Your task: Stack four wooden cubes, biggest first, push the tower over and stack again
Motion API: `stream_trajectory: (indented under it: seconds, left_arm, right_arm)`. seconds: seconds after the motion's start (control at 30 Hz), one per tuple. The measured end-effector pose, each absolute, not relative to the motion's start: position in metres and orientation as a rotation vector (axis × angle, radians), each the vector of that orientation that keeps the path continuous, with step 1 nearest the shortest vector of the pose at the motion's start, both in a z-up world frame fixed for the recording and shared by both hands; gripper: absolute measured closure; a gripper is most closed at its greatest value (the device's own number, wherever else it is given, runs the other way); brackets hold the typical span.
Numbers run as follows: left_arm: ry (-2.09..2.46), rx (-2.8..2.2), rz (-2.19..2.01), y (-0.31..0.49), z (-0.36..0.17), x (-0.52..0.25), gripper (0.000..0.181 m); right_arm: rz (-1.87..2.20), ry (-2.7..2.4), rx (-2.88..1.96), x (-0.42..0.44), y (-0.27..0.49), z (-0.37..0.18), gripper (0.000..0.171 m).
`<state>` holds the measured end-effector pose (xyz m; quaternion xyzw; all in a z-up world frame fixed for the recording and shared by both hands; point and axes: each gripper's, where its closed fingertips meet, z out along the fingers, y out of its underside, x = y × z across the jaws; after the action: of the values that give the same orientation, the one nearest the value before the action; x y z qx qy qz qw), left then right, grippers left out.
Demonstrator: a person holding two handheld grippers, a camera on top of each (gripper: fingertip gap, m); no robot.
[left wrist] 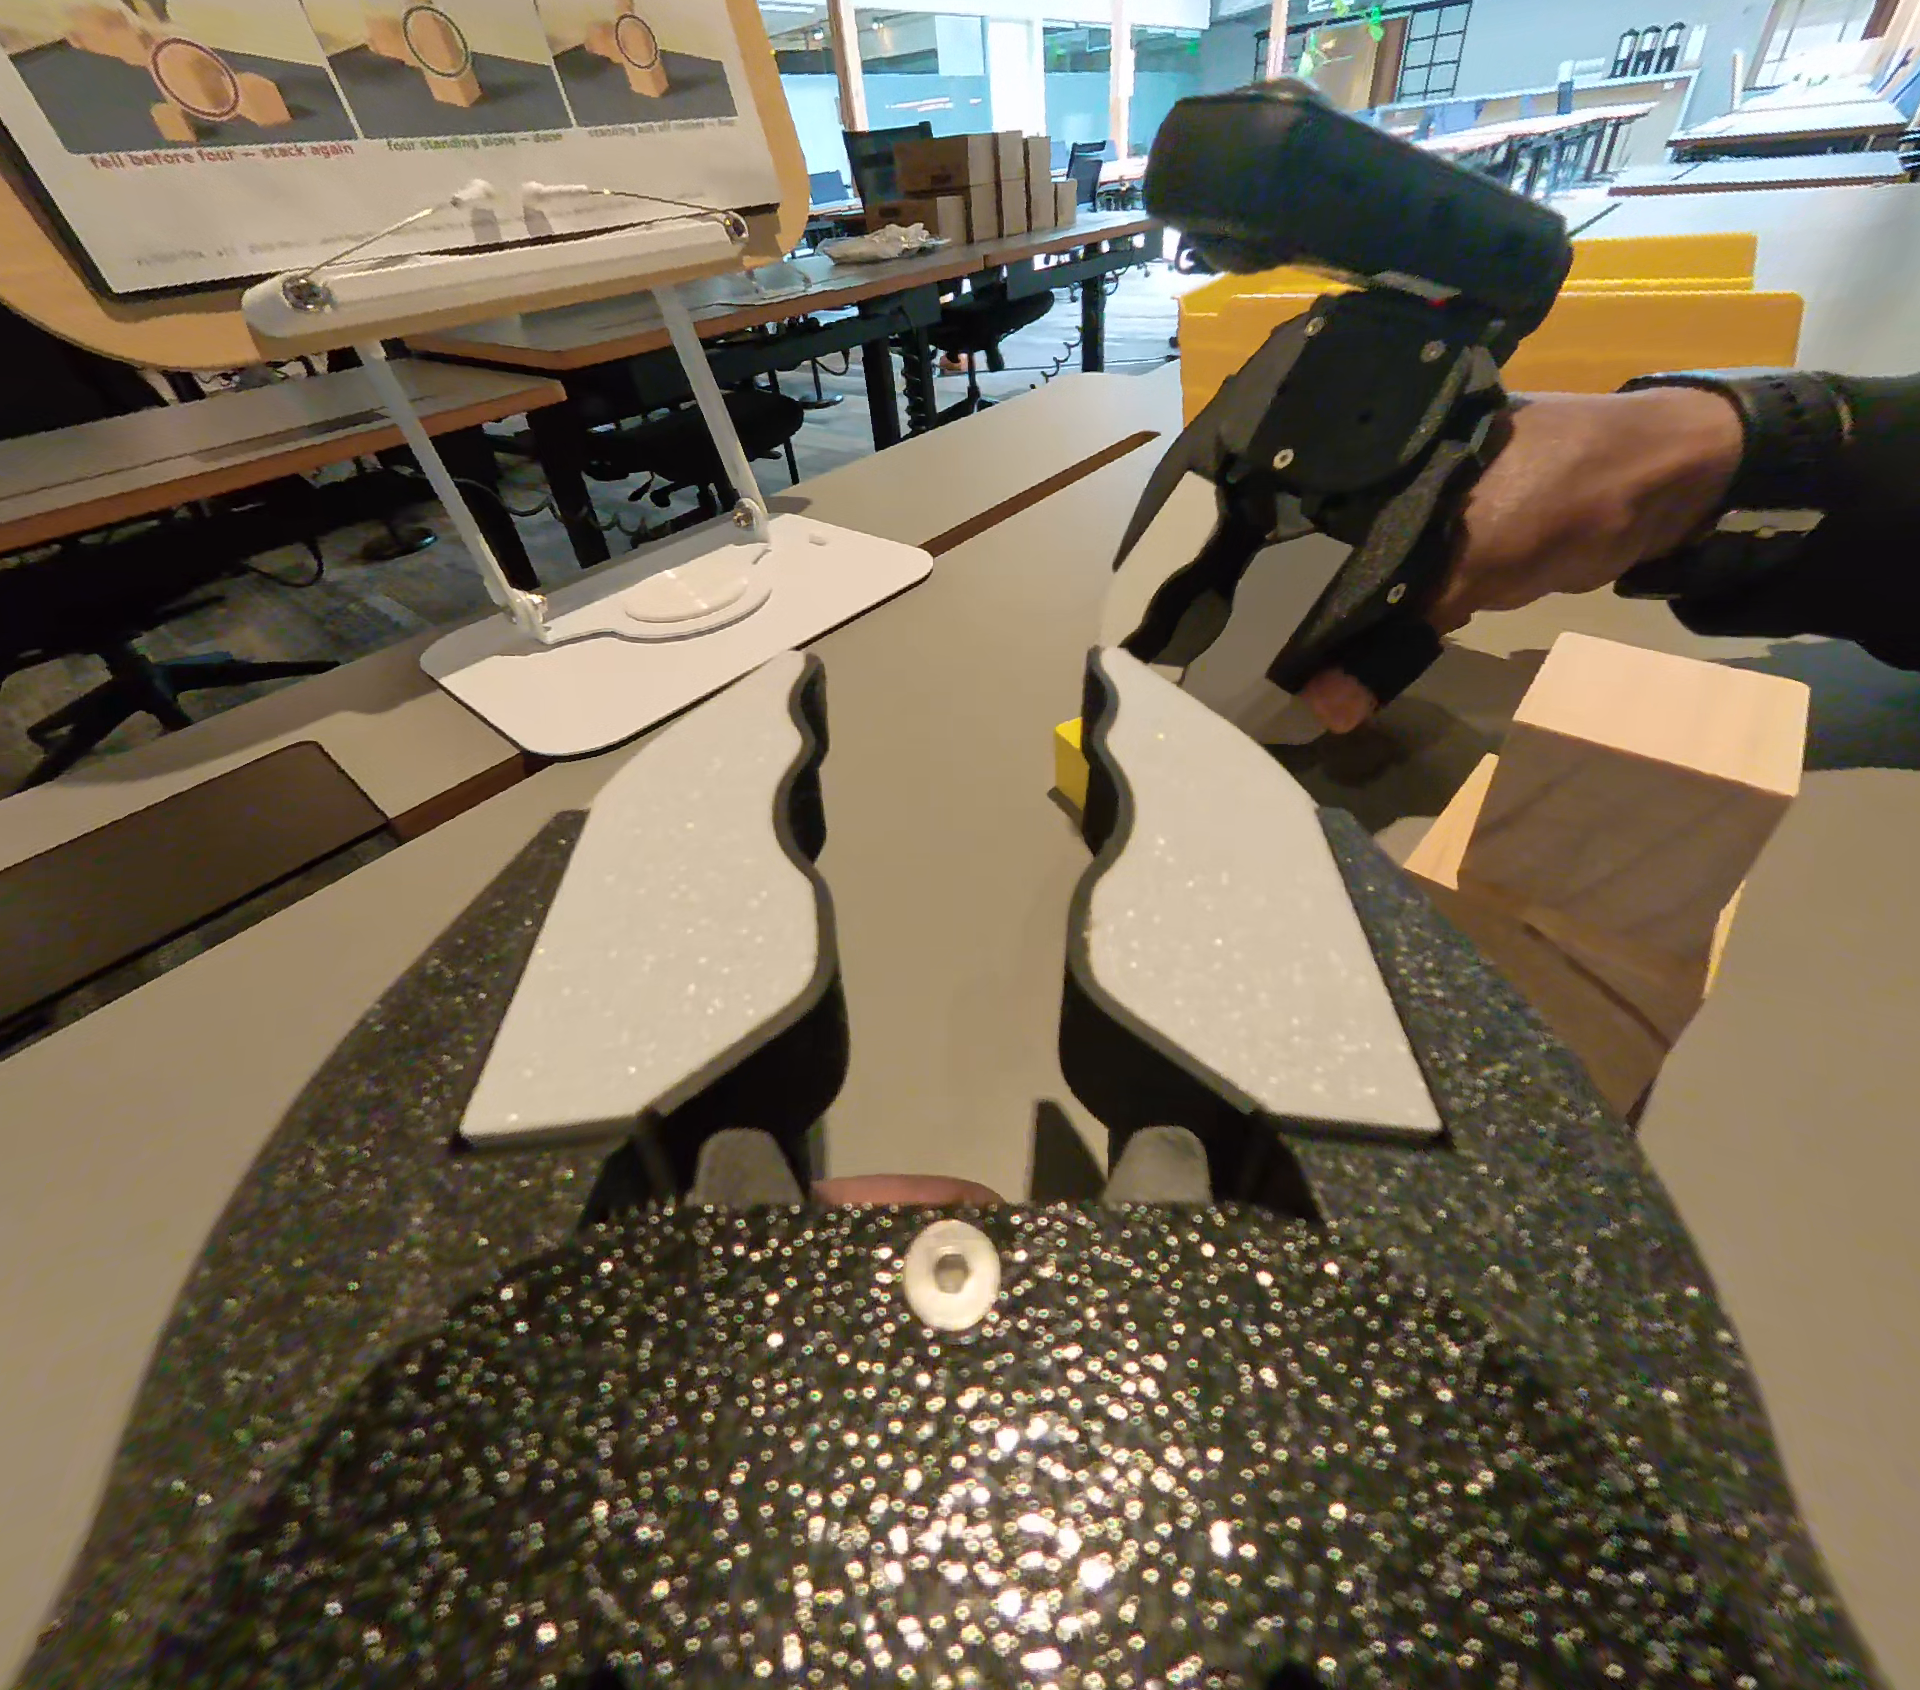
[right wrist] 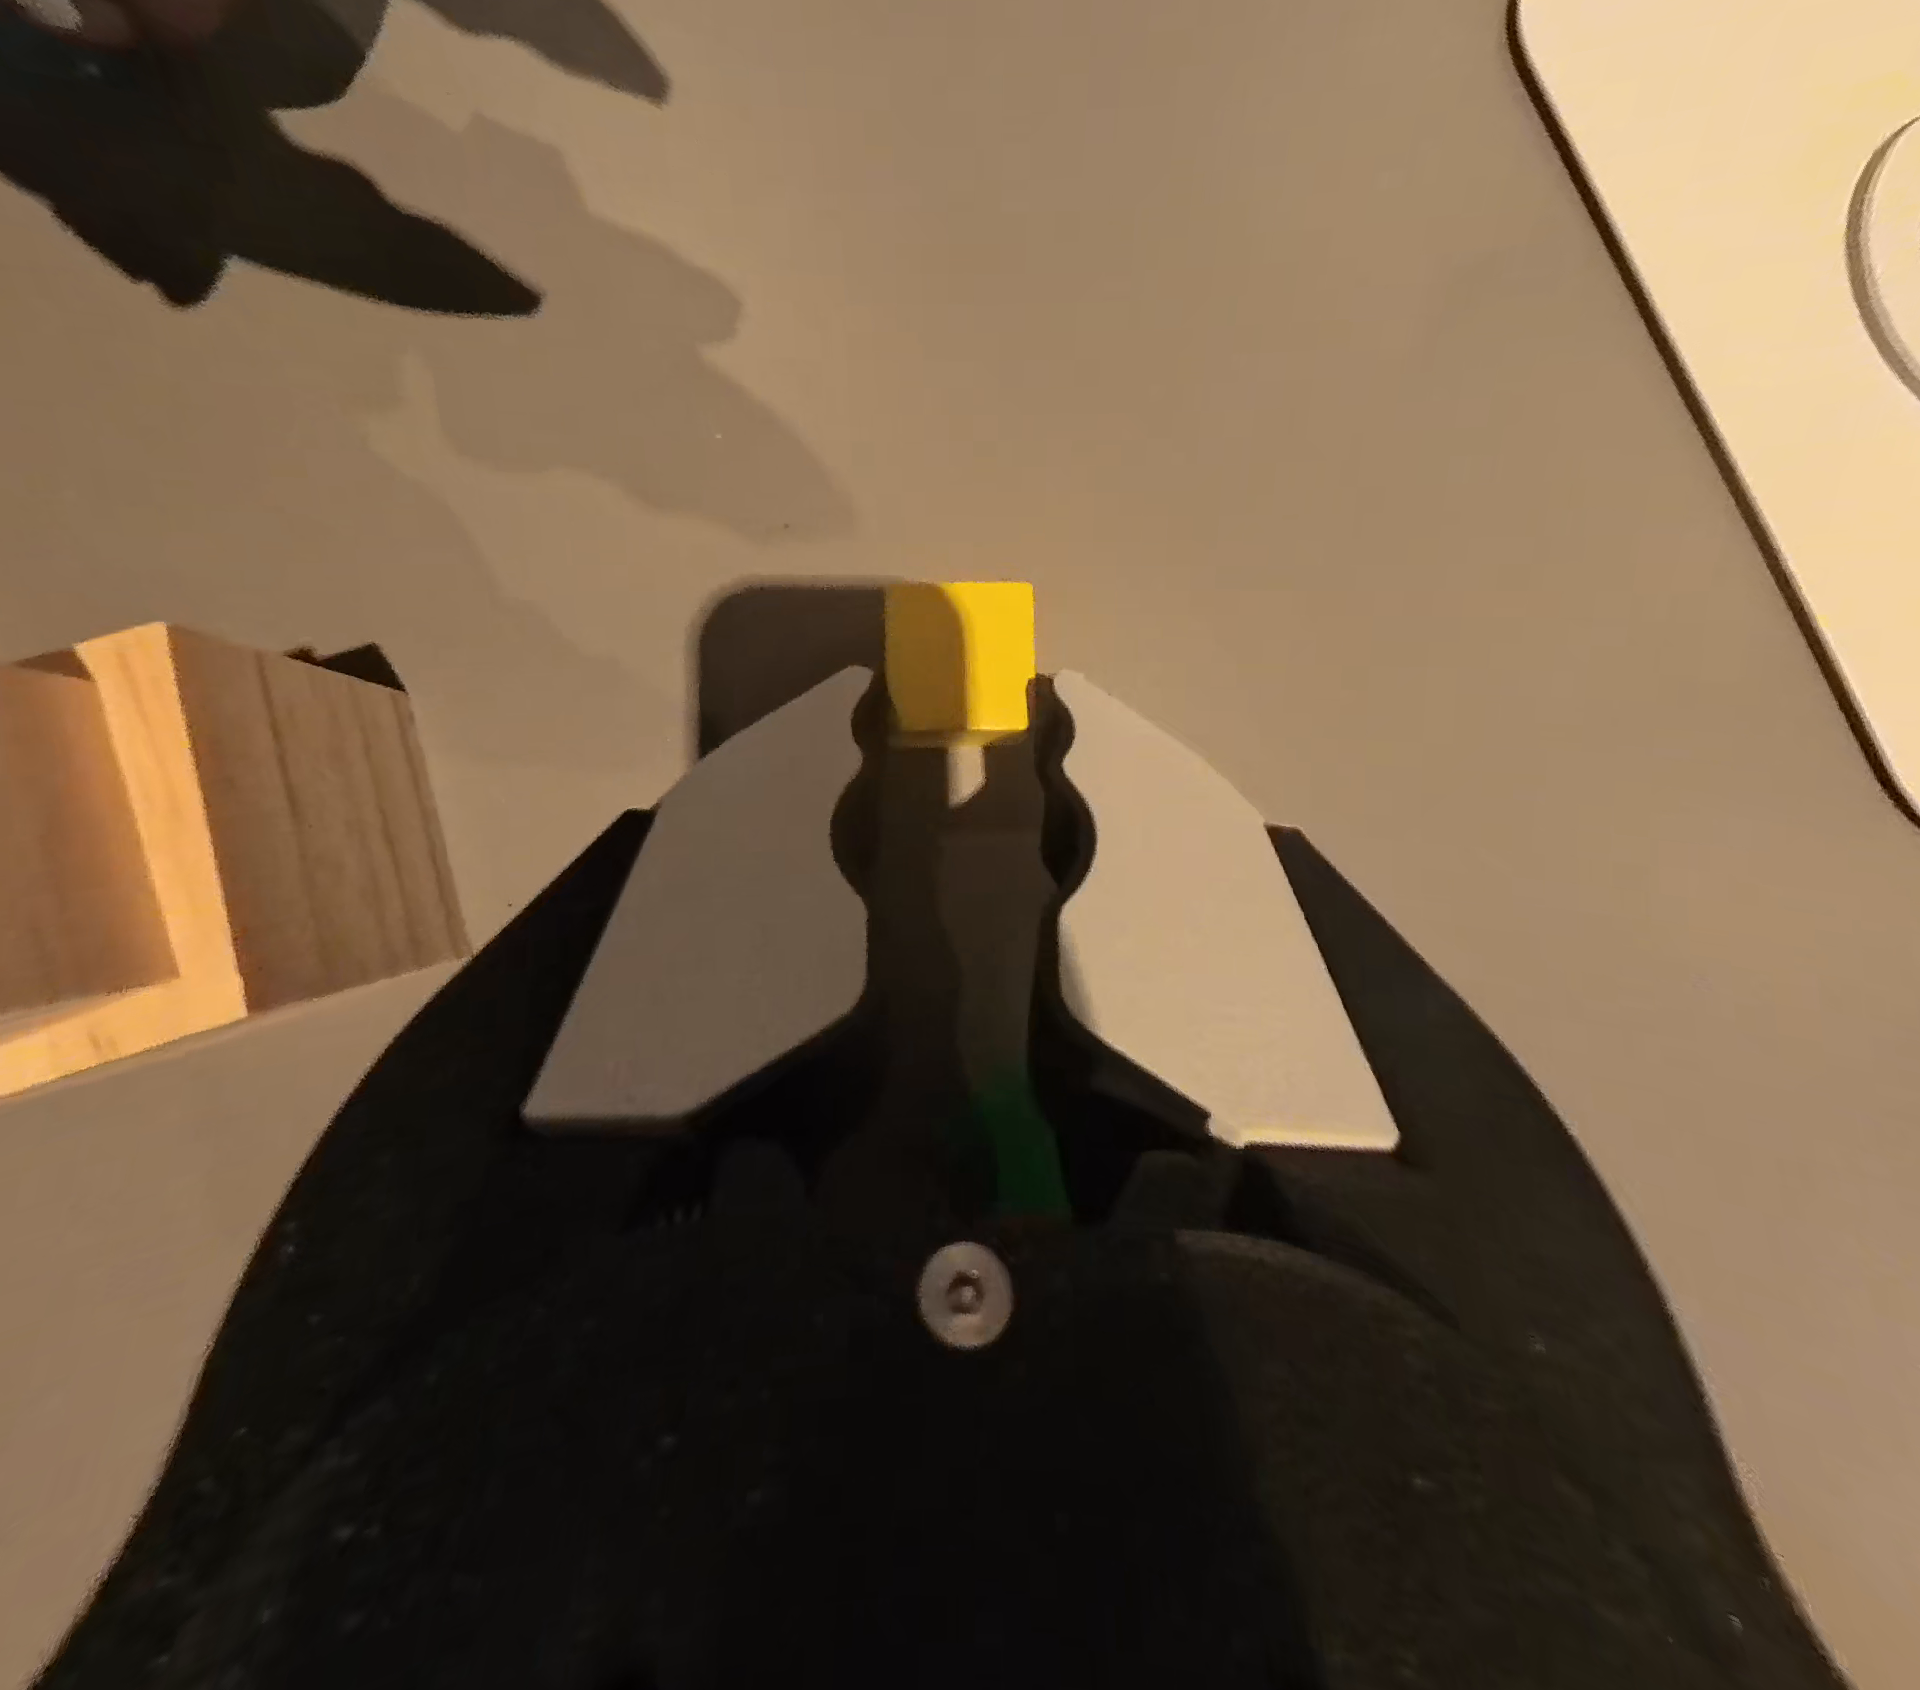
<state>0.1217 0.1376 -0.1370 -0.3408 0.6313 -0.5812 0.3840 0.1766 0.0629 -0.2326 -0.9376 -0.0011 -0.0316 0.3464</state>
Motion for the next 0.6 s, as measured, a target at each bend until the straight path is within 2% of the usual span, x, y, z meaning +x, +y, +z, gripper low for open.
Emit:
stream_trajectory:
  seconds: [0.17, 0.47, 0.6]
  left_arm:
    - [1.6, -0.87, -1.505, 0.139, -0.135, 0.121, 0.135]
    - [1.573, -0.889, -1.561, 0.143, -0.132, 0.12, 0.135]
    - [1.576, -0.89, -1.562, 0.142, -0.132, 0.12, 0.135]
  right_arm:
    - [-0.055, -0.01, -2.409, 0.175, 0.059, -0.222, 0.144]
    - [0.087, -0.224, -2.242, 0.098, 0.029, -0.113, 0.144]
    - [0.089, -0.363, -2.282, 0.062, 0.027, -0.109, 0.144]
